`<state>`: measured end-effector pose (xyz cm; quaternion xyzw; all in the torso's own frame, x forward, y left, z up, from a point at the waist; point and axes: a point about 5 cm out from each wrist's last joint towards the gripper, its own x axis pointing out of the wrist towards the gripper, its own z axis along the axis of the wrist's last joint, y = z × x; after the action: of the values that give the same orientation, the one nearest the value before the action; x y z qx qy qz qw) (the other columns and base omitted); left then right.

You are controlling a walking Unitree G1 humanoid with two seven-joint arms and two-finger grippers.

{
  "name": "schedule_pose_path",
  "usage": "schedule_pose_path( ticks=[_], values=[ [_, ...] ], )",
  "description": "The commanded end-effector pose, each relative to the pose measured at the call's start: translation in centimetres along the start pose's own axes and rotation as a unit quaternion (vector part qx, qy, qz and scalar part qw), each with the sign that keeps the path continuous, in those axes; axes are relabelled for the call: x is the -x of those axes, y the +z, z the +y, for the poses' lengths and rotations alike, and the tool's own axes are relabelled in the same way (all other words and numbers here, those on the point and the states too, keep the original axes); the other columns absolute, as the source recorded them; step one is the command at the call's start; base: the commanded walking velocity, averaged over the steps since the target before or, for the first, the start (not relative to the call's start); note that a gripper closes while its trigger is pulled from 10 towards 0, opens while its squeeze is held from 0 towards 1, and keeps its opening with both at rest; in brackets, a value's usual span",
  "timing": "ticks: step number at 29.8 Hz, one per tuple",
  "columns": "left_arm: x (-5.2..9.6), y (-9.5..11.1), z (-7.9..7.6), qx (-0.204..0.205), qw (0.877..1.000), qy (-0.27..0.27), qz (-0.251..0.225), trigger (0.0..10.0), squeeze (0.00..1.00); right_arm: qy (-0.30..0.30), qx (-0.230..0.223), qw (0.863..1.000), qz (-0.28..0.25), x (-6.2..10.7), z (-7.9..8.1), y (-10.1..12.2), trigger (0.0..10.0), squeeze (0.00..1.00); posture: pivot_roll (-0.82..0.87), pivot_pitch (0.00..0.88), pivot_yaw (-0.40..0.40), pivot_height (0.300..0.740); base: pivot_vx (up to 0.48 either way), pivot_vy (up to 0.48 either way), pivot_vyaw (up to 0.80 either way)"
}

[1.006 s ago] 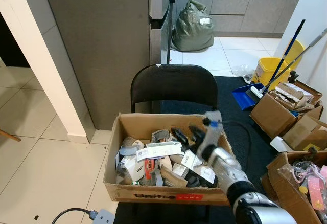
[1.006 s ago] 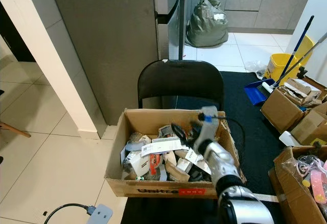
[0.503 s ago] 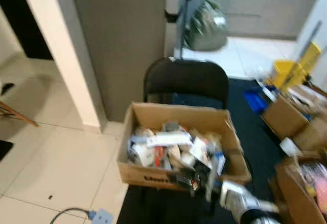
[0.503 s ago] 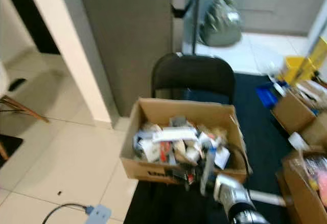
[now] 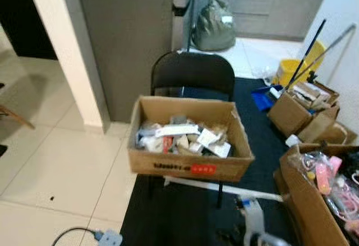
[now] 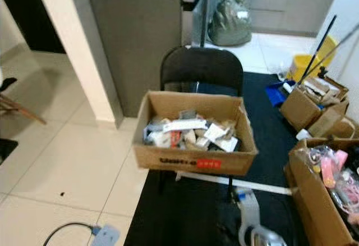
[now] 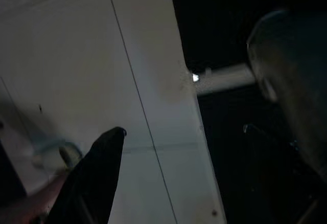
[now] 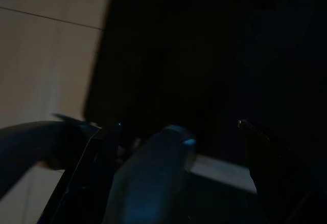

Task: Picking trash to rubbish bin

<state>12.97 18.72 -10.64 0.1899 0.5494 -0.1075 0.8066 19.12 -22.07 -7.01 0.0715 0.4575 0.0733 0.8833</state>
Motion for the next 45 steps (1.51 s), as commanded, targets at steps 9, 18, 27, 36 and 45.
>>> schedule_pose_path(
  ticks=[9,18,27,36,45],
  values=[
    [0.0,-0.8,-1.3,-0.006,1.0,-0.023,0.016,10.0,0.0,-0.099,-0.046,0.991,0.076,1.4,-1.1,-6.1,10.0,0.0,0.06,0.026,0.003,0.74,-0.395,0.0,0.0],
    [0.0,-0.7,-1.3,-0.007,1.0,-0.025,0.013,10.0,0.0,-0.121,-0.047,0.985,0.113,2.1,-0.9,-8.7,10.0,0.0,0.06,0.026,0.003,0.74,-0.38,0.0,0.0],
    [0.0,-0.7,-1.4,-0.008,1.0,-0.026,0.013,10.0,0.0,-0.115,-0.025,0.987,0.11,1.8,-0.7,-8.1,10.0,0.0,0.04,0.032,-0.007,0.74,-0.371,0.0,0.0],
    [0.0,-0.7,-1.6,-0.005,1.0,-0.028,0.012,10.0,0.0,-0.107,-0.008,0.988,0.114,1.6,-0.3,-8.0,10.0,0.0,0.04,0.038,-0.014,0.74,-0.335,0.0,0.0],
    [0.1,-0.8,-1.7,-0.003,1.0,-0.027,0.01,10.0,0.0,-0.106,0.0,0.987,0.118,1.7,-0.4,-8.2,10.0,0.0,0.04,0.043,-0.016,0.74,0.0,0.0,0.0]
  ],
)
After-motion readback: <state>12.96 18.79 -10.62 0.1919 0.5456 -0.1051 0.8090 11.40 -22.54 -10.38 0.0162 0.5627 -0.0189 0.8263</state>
